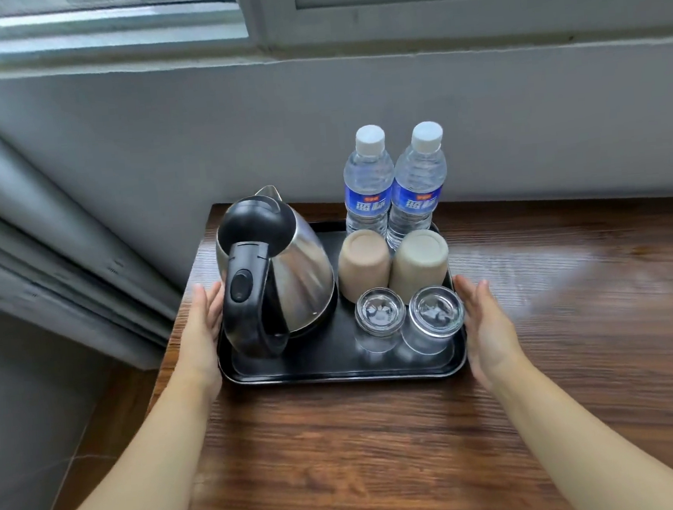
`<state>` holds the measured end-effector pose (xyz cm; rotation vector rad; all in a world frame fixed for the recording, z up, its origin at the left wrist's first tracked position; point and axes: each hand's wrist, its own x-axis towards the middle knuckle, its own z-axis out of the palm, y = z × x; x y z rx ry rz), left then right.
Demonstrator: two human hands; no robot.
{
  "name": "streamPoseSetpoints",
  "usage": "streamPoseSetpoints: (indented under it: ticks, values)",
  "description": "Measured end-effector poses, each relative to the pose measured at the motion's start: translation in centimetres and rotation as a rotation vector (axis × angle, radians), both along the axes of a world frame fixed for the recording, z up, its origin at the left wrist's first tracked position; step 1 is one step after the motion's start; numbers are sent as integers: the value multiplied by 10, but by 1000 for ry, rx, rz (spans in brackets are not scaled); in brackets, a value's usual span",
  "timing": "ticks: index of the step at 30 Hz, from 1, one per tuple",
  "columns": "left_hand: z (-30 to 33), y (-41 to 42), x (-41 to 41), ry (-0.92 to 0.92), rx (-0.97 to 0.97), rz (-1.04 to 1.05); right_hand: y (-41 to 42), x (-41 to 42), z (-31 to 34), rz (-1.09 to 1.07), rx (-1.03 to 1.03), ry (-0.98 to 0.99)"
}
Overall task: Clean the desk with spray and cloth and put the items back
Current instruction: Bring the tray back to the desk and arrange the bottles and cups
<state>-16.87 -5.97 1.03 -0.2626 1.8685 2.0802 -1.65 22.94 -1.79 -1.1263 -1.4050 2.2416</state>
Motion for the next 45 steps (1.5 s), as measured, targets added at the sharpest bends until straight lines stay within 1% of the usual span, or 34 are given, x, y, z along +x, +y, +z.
streamPoseSetpoints:
  ticks: [4,10,17,21,25,28,32,37,41,43,45]
  values:
    - [-4,-18,-28,-48,-8,25,-13,-25,1,17,0,-9]
    - [-2,-29,-55,-52,-44,59,-29,-52,8,48,-21,-5]
    - [-1,-30,-77,21,-68,108,-41,-72,11,41,-14,11]
    - [-2,-34,-90,-20,-43,99,-43,-80,11,39,-17,17]
    - [-2,-34,-102,6,-68,43,-47,-85,12,35,-20,21]
    - [1,-31,-108,-36,-26,42,-48,-88,14,37,-30,18]
    - [0,-30,-113,-42,-36,52,-49,-92,19,42,-21,2]
    - [0,-30,-110,-73,-75,28,-49,-94,21,36,-29,-10]
    - [-1,-33,-108,-58,-107,37,-48,-94,21,28,-12,-30]
    - [-2,-30,-106,-51,-156,60,-46,-95,21,29,-13,-44]
    - [4,-27,-100,-22,-252,111,-41,-93,19,7,-5,-68]
